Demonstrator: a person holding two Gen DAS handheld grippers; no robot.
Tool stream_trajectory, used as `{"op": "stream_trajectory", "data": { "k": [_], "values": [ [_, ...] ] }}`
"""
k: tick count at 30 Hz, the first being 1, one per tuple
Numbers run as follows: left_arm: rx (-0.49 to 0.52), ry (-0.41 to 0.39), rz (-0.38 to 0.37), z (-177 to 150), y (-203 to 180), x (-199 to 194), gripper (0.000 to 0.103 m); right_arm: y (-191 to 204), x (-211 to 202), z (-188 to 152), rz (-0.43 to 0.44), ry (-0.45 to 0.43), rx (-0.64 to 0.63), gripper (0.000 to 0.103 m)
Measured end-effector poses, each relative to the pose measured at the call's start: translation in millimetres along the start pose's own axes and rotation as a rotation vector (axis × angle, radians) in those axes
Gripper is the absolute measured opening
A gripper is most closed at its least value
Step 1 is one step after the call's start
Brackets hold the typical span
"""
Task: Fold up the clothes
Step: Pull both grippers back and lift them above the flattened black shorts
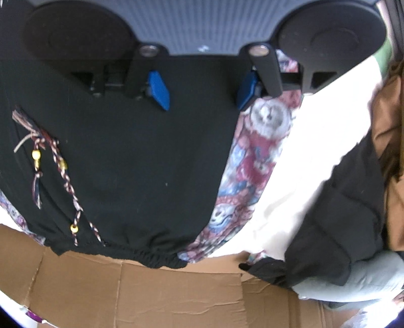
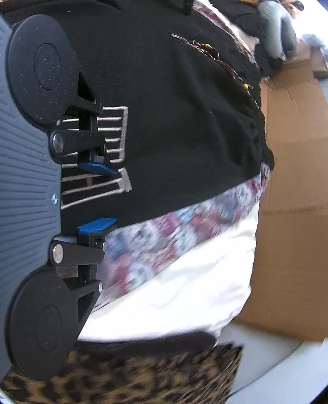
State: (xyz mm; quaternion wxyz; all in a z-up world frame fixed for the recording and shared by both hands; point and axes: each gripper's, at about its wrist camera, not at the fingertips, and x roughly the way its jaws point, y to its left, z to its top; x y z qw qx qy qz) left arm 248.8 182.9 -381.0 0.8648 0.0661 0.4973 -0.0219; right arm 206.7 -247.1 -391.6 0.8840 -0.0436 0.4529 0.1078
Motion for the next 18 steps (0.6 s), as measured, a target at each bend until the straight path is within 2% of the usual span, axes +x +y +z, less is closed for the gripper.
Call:
{"op": "stream_trajectory", "data": {
  "k": [6,13,18],
  "values": [
    [-0.012,0.022,0.044,-13,4,-13,0.063,-10,-17,-15,-0.029,-0.006,-0.01,0.047],
    [-0.07,0.059,0.068,-30,20,-25,0.063,-43,-32,-35,-0.088,0.01,0.112,0.047],
    [-0.097,0.078,0.082,-41,28,-33,0.063,-53,-45,-49,-0.126,0.023,0.137,0.047]
  ]
}}
